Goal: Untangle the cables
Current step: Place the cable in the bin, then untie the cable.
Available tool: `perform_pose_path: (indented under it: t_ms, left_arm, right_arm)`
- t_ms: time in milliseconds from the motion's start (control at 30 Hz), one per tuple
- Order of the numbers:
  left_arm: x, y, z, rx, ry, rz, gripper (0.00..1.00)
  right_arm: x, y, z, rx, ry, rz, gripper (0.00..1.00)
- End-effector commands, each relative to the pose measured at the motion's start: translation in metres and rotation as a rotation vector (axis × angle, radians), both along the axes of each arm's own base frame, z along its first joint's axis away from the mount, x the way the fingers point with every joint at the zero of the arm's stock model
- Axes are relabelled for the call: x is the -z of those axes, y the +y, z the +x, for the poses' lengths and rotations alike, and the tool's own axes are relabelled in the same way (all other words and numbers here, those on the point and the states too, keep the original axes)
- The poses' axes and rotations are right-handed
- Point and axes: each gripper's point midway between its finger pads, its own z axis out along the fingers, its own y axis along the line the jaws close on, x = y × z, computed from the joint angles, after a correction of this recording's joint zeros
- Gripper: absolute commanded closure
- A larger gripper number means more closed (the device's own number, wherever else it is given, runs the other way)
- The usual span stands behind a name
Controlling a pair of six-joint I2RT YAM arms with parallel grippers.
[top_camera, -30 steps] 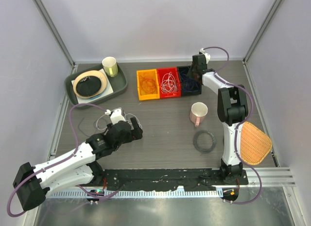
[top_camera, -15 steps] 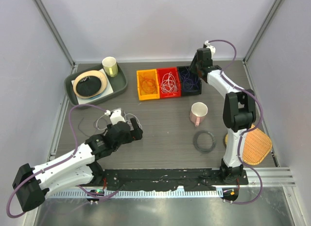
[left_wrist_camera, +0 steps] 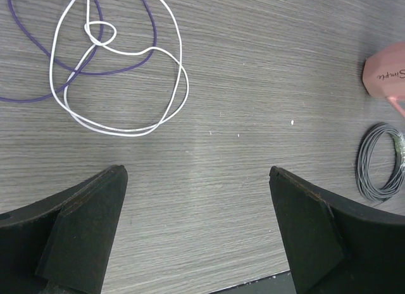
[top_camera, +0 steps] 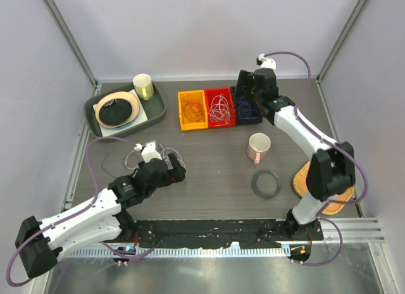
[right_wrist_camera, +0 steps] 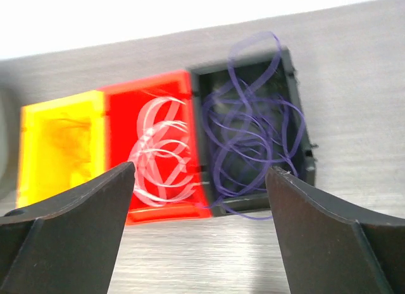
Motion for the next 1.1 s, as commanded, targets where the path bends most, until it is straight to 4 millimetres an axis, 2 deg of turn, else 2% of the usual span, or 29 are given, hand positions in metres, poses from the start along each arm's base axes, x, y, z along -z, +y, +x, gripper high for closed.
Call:
perform_pose_path:
  t_ms: [0,67,100,133,167,233,267,300,333,367,433,467,533,567,600,633,667,700,733,767,800,833,900,933,1000,1033,1067]
  left_arm:
    - [-0.001,0.001,0.001,-0.024,0.000,-0.021,0.00]
    - [-0.002,-0.001,0.001,-0.017,0.011,-0.024,0.00]
    - [-0.001,-0.001,0.001,-0.015,0.017,-0.023,0.00]
    - [0.000,-0.001,0.002,-0.019,0.021,-0.023,0.00]
    - [0.001,0.000,0.004,-0.033,0.033,-0.023,0.00]
    - [0.003,0.001,0.005,-0.040,0.062,-0.025,0.00]
    - [-0.001,0.006,0.013,-0.075,0.065,-0.033,0.00]
    - [0.003,0.011,0.015,-0.094,0.092,-0.018,0.00]
    - [0.003,0.015,0.019,-0.115,0.103,-0.014,0.00]
    - [0.001,0.023,0.028,-0.160,0.108,-0.018,0.00]
    - [0.009,0.031,0.037,-0.205,0.145,0.005,0.00]
    - [0.006,0.038,0.046,-0.236,0.156,-0.001,0.00]
    - [0.011,0.032,0.056,-0.220,0.182,-0.016,0.00]
    - [0.008,0.030,0.063,-0.221,0.175,-0.027,0.00]
    - [0.004,0.024,0.069,-0.214,0.163,-0.043,0.00]
    - [0.010,0.022,0.073,-0.212,0.180,-0.029,0.00]
    - [0.004,0.018,0.081,-0.211,0.163,-0.039,0.00]
    - [0.006,0.019,0.085,-0.226,0.163,-0.022,0.00]
    - [0.015,0.020,0.089,-0.240,0.182,0.006,0.00]
    - [0.015,0.019,0.095,-0.250,0.188,0.019,0.00]
    - [0.017,0.019,0.099,-0.259,0.191,0.031,0.00]
    - [0.019,0.018,0.102,-0.260,0.199,0.040,0.00]
    - [0.026,0.012,0.113,-0.262,0.221,0.058,0.05]
    - [0.023,0.008,0.120,-0.263,0.214,0.058,0.08]
    - [0.034,0.008,0.127,-0.274,0.231,0.088,0.12]
    - [0.029,0.008,0.134,-0.289,0.217,0.096,0.14]
    - [0.039,0.009,0.134,-0.295,0.245,0.127,0.19]
  right_arm:
    - [-0.120,-0.004,-0.032,-0.031,-0.291,0.029,0.09]
    - [-0.125,0.004,-0.049,-0.098,-0.301,0.064,0.09]
    - [-0.149,0.007,-0.061,-0.149,-0.373,0.089,0.08]
    - [-0.158,0.012,-0.069,-0.206,-0.415,0.097,0.08]
    - [-0.143,0.028,-0.083,-0.332,-0.403,0.114,0.08]
    - [-0.151,0.034,-0.099,-0.388,-0.446,0.151,0.08]
    - [-0.142,0.037,-0.105,-0.402,-0.416,0.183,0.07]
    - [-0.135,0.043,-0.115,-0.436,-0.369,0.212,0.07]
    - [-0.134,0.048,-0.124,-0.463,-0.346,0.253,0.07]
    - [-0.121,0.052,-0.131,-0.478,-0.308,0.278,0.07]
    - [-0.116,0.068,-0.148,-0.533,-0.299,0.345,0.07]
    - [-0.104,0.073,-0.161,-0.554,-0.289,0.349,0.07]
    - [-0.096,0.077,-0.174,-0.555,-0.291,0.318,0.06]
    - [-0.091,0.088,-0.192,-0.577,-0.287,0.311,0.06]
    - [-0.088,0.091,-0.201,-0.578,-0.286,0.300,0.06]
    - [-0.085,0.094,-0.208,-0.570,-0.291,0.291,0.06]
    - [-0.081,0.107,-0.228,-0.623,-0.293,0.302,0.06]
    - [-0.077,0.114,-0.239,-0.657,-0.287,0.307,0.06]
    - [-0.064,0.119,-0.250,-0.689,-0.262,0.305,0.05]
    - [-0.064,0.127,-0.265,-0.737,-0.267,0.323,0.06]
    - [-0.058,0.130,-0.272,-0.755,-0.254,0.332,0.05]
    - [-0.042,0.131,-0.280,-0.770,-0.223,0.334,0.05]
    - [-0.042,0.137,-0.296,-0.821,-0.229,0.391,0.05]
    - [-0.027,0.138,-0.305,-0.845,-0.205,0.399,0.05]
    - [-0.031,0.144,-0.320,-0.923,-0.225,0.456,0.05]
    - [-0.024,0.144,-0.326,-0.944,-0.210,0.464,0.05]
    - [-0.025,0.144,-0.328,-0.953,-0.216,0.475,0.05]
